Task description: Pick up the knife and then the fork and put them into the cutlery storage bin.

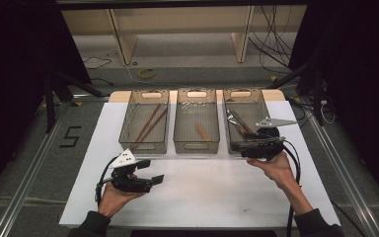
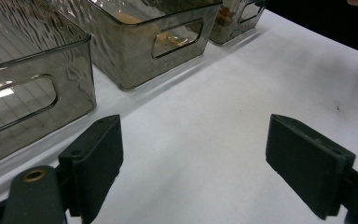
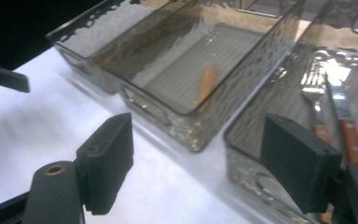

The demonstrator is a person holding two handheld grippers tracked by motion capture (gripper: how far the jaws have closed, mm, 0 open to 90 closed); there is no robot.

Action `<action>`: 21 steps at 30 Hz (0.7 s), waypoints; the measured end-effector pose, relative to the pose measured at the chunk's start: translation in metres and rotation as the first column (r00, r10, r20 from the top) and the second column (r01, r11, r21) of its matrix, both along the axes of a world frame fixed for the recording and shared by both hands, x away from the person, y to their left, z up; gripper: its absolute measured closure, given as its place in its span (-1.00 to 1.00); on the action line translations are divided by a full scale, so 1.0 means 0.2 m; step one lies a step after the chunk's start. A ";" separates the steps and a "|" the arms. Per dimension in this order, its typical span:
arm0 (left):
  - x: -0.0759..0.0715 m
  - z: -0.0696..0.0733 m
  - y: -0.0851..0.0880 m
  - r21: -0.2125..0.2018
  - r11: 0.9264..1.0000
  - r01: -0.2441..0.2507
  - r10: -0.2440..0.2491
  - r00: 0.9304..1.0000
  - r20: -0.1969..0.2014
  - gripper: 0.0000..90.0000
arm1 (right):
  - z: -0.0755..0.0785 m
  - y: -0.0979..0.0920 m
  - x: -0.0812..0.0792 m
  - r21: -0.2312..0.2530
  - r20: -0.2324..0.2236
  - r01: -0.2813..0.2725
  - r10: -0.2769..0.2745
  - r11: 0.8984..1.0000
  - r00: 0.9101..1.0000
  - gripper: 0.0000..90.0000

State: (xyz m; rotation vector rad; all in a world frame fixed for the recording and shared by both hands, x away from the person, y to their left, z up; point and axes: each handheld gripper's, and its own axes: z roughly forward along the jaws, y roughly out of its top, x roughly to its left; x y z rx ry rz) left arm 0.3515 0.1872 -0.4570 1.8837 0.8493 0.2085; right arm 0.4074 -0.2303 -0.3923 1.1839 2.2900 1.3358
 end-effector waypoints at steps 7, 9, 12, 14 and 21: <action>-0.01 0.00 0.00 -0.009 1.000 0.011 -0.011 1.000 0.001 -0.59 | -0.03 0.02 -0.09 0.024 0.005 -0.031 0.031 0.999 1.000 -0.45; -0.01 0.00 0.00 -0.012 1.000 0.016 -0.016 1.000 -0.001 -0.59 | -0.04 0.03 -0.12 0.037 0.011 -0.038 0.037 0.999 0.999 -0.45; -0.01 0.01 0.00 -0.018 1.000 0.020 -0.020 1.000 0.000 -0.59 | -0.06 0.02 -0.16 0.049 0.013 -0.047 0.046 0.998 0.999 -0.46; -0.02 0.00 -0.01 -0.021 1.000 0.020 -0.020 1.000 0.000 -0.59 | -0.08 0.02 -0.18 0.056 0.011 -0.045 0.045 0.997 0.999 -0.48; -0.03 0.01 -0.01 -0.039 0.999 0.024 -0.024 1.000 -0.007 -0.60 | -0.13 0.00 -0.28 0.074 0.014 -0.056 0.055 0.996 0.998 -0.53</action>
